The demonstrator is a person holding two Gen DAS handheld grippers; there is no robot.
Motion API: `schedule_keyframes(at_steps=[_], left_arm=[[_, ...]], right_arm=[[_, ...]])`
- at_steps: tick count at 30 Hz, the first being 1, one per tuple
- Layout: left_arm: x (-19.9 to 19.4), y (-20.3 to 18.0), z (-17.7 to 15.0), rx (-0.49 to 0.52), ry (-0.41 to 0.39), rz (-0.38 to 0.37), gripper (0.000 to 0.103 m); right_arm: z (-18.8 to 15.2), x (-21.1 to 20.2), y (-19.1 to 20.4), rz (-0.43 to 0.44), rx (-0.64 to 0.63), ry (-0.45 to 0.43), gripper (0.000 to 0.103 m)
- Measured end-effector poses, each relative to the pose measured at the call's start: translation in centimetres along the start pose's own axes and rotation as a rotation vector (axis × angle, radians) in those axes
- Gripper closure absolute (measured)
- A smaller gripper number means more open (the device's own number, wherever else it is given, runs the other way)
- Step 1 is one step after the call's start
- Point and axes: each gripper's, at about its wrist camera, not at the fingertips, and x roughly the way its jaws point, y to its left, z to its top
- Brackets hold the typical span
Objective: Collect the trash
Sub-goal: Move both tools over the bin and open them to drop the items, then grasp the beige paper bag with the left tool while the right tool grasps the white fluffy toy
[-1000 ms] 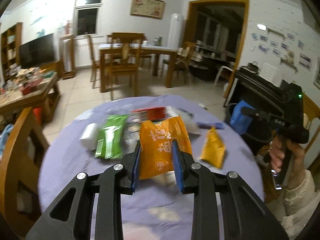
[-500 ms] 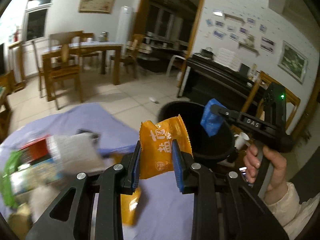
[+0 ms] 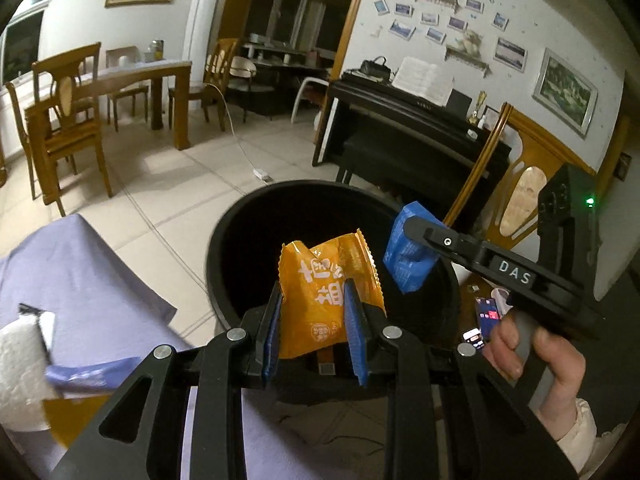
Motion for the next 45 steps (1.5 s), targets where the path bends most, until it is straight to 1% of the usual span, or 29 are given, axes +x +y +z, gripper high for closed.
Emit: schedule_keyframes(at_steps=[1, 2, 3, 4, 5, 6, 7, 10, 14, 16, 17, 19, 21, 26, 28, 29, 32, 34, 35, 37, 38, 39, 40, 42, 44, 45], left_arm=[[0.1, 0.0, 0.1, 0.001, 0.009, 0.002, 0.072], [0.3, 0.0, 0.1, 0.000, 0.019, 0.004, 0.070], [0.7, -0.2, 0.2, -0.002, 0.034, 0.007, 0.062], [0.8, -0.2, 0.2, -0.005, 0.043, 0.015, 0.047], [0.7, -0.1, 0.2, -0.008, 0.042, 0.025, 0.037], [0.3, 0.0, 0.1, -0.010, 0.029, 0.039, 0.021], [-0.3, 0.1, 0.1, -0.010, 0.012, 0.052, 0.017], [-1.6, 0.3, 0.0, -0.011, -0.001, 0.063, 0.017], [-4.6, 1.2, -0.7, -0.018, -0.023, 0.098, 0.016], [-6.8, 2.2, -1.6, -0.034, -0.039, 0.122, 0.013], [-7.8, 2.7, -2.0, -0.046, -0.048, 0.134, 0.012], [-10.7, 4.8, -3.3, -0.095, -0.073, 0.167, 0.012], [-13.3, 6.5, -4.6, -0.135, -0.098, 0.197, 0.012], [-21.1, 10.7, -8.8, -0.259, -0.181, 0.299, 0.012], [-24.2, 12.1, -11.0, -0.304, -0.217, 0.367, 0.012], [-25.9, 13.1, -12.3, -0.334, -0.238, 0.416, 0.012], [-28.6, 15.8, -15.3, -0.416, -0.258, 0.488, 0.012], [-28.9, 17.1, -16.4, -0.454, -0.244, 0.499, 0.012], [-28.8, 17.8, -17.0, -0.473, -0.237, 0.484, 0.013], [-28.6, 18.4, -17.3, -0.469, -0.237, 0.459, 0.014], [-28.2, 18.8, -17.3, -0.463, -0.235, 0.448, 0.019], [-27.9, 19.1, -17.3, -0.464, -0.226, 0.438, 0.032], [-27.8, 19.6, -17.4, -0.466, -0.213, 0.431, 0.043], [-26.8, 20.3, -17.3, -0.472, -0.178, 0.415, 0.051], [-26.3, 20.8, -17.4, -0.472, -0.159, 0.406, 0.053], [-25.8, 21.2, -17.3, -0.467, -0.146, 0.407, 0.060]], right_arm=[[0.2, 0.4, 0.1, -0.004, 0.002, 0.003, 0.079], [0.1, 0.4, -0.2, -0.010, 0.006, 0.006, 0.076], [-0.1, 0.4, -0.5, -0.015, 0.011, 0.012, 0.070], [0.0, 0.4, -0.5, -0.017, 0.020, 0.013, 0.053], [-0.1, 0.2, -0.9, -0.014, 0.037, 0.007, 0.041], [-0.1, 0.0, -1.1, -0.005, 0.049, 0.005, 0.038], [-0.1, -0.1, -1.0, -0.001, 0.047, 0.011, 0.038], [0.1, -0.2, 0.3, -0.007, 0.033, 0.017, 0.038], [0.3, 0.0, 2.9, 0.014, -0.004, 0.032, 0.038], [0.1, 0.2, 4.8, 0.032, -0.038, 0.046, 0.038], [-0.2, 0.4, 5.9, 0.043, -0.057, 0.057, 0.038], [-1.0, 0.9, 8.4, 0.069, -0.096, 0.088, 0.038], [-1.7, 1.5, 11.2, 0.095, -0.132, 0.122, 0.035], [-4.6, 3.4, 18.5, 0.172, -0.235, 0.219, 0.035], [-5.8, 4.0, 21.5, 0.208, -0.276, 0.255, 0.035], [-6.6, 4.3, 23.3, 0.231, -0.299, 0.277, 0.035], [-9.0, 5.3, 27.7, 0.295, -0.348, 0.341, 0.035], [-10.6, 6.4, 30.7, 0.331, -0.380, 0.394, 0.035], [-11.0, 6.9, 31.9, 0.343, -0.391, 0.417, 0.035], [-12.4, 8.3, 34.4, 0.368, -0.411, 0.472, 0.035], [-12.8, 8.8, 35.2, 0.370, -0.418, 0.489, 0.035], [-13.4, 9.5, 36.2, 0.366, -0.425, 0.511, 0.035], [-13.7, 9.9, 36.9, 0.365, -0.426, 0.524, 0.035], [-14.7, 11.2, 38.6, 0.364, -0.422, 0.569, 0.035], [-15.2, 12.2, 39.7, 0.358, -0.418, 0.596, 0.035], [-15.4, 12.6, 40.3, 0.355, -0.419, 0.605, 0.035]])
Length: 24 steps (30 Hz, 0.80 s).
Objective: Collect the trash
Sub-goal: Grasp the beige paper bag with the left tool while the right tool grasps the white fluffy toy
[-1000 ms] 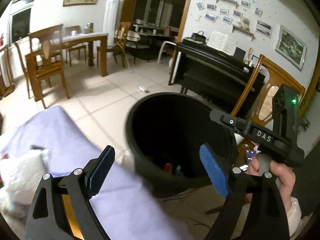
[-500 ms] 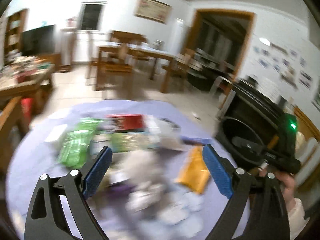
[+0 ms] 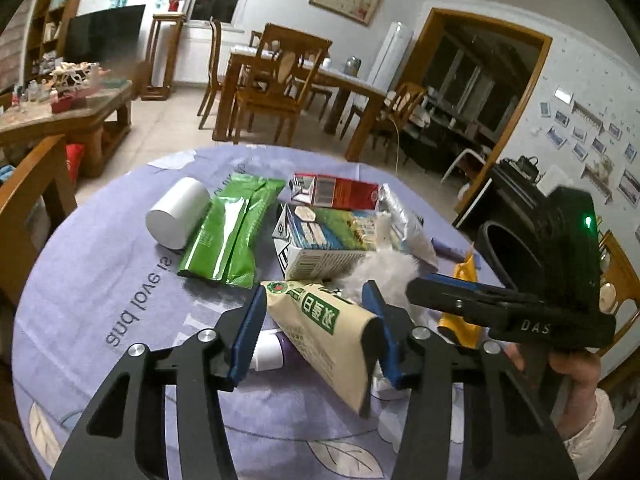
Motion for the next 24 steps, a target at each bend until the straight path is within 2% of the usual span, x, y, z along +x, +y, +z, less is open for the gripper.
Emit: schedule_keyframes(at_steps=[1, 3, 5, 8, 11, 19, 24], left_arm=[[0.2, -0.1, -0.2, 0.003, 0.008, 0.003, 0.068], [0.4, 0.4, -0.3, -0.007, 0.018, 0.004, 0.075], [0.4, 1.0, -0.4, -0.026, 0.015, -0.008, 0.076], [0.1, 1.7, -0.3, -0.038, 0.010, -0.010, 0.077], [-0.4, 1.6, -0.8, -0.036, 0.002, -0.011, 0.078], [-3.1, 1.5, -0.7, -0.054, -0.071, -0.054, 0.078], [-5.0, -0.7, -0.2, -0.022, -0.122, -0.063, 0.078]], right_arm=[[0.2, 0.4, 0.3, 0.000, -0.001, 0.003, 0.035], [0.6, 1.3, 1.1, -0.006, -0.014, 0.011, 0.035], [0.9, 2.1, 1.8, -0.005, -0.027, 0.021, 0.035], [0.9, 3.1, 2.5, -0.015, -0.043, 0.031, 0.056], [0.6, 3.0, 2.5, -0.015, -0.055, 0.012, 0.064], [-0.2, -1.5, 1.6, -0.013, -0.062, -0.141, 0.065], [-1.2, -6.0, 0.6, -0.041, -0.070, -0.246, 0.065]])
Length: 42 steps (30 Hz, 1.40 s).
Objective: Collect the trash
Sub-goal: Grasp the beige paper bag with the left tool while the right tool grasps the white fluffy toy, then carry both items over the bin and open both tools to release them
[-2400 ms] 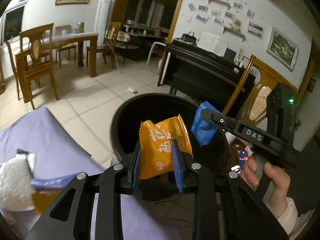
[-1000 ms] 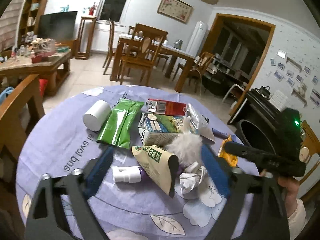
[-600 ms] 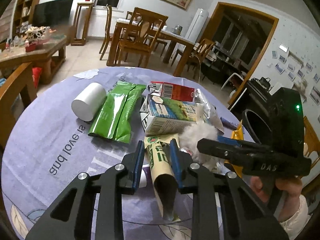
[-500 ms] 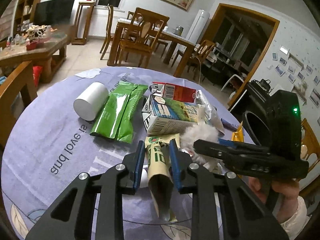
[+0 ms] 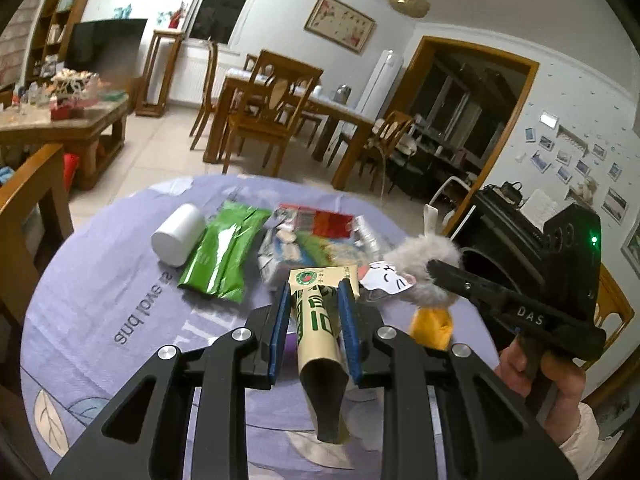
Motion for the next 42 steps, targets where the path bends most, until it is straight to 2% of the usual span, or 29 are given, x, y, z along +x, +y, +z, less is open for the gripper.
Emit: schedule_keyframes(at_steps=[4, 11, 20, 26, 34, 42], left_arm=[[-0.7, -2.2, 0.5, 0.033, -0.023, -0.025, 0.078], [0.5, -6.7, 1.0, 0.103, -0.012, -0.063, 0.078], [4.4, -14.6, 1.4, 0.223, 0.020, -0.137, 0.078], [8.1, -20.8, 1.3, 0.302, 0.046, -0.235, 0.078], [12.6, -27.0, 1.0, 0.341, 0.086, -0.364, 0.078], [16.5, -31.0, 0.3, 0.373, 0.127, -0.409, 0.078]], right_arm=[[-0.2, -3.4, -2.0, -0.017, 0.017, -0.054, 0.065], [-0.3, -8.9, -6.8, -0.075, 0.062, -0.146, 0.065], [-1.4, -17.0, -16.2, -0.188, 0.174, -0.278, 0.065], [-2.6, -22.2, -22.4, -0.277, 0.254, -0.369, 0.065], [-5.5, -26.9, -29.2, -0.370, 0.353, -0.436, 0.065], [-7.8, -28.6, -34.7, -0.411, 0.416, -0.455, 0.065]])
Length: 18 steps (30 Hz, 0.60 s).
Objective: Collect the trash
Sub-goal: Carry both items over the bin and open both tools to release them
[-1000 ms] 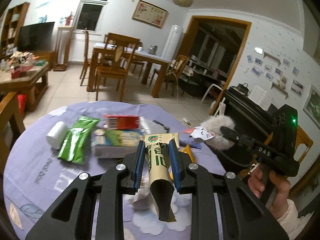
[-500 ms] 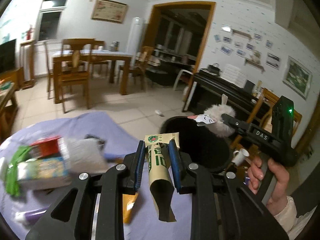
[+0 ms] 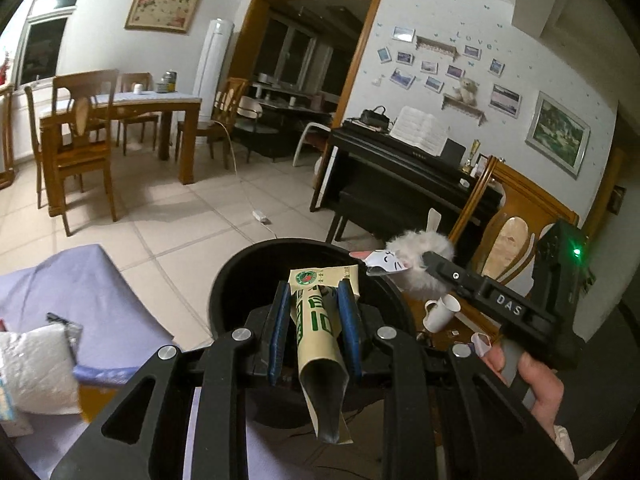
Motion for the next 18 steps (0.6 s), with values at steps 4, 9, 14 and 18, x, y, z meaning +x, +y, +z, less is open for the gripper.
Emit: schedule_keyframes(at_steps=[4, 9, 14, 18], left_arm=[[1.8, -0.1, 0.3, 0.002, 0.025, -0.005, 0.078], [3.7, 0.2, 0.1, -0.002, 0.055, -0.001, 0.078], [5.3, 0.1, -0.1, -0.006, 0.077, 0.000, 0.078], [6.1, 0.0, -0.4, -0.003, 0.092, 0.004, 0.078]], right_arm=[[0.1, 1.2, -1.3, -0.013, 0.019, 0.009, 0.065], [-0.3, 2.2, -2.5, -0.032, 0.039, 0.022, 0.065], [-0.7, 3.0, -3.0, -0.036, 0.056, 0.039, 0.065], [-1.2, 3.4, -3.1, -0.035, 0.067, 0.049, 0.065]])
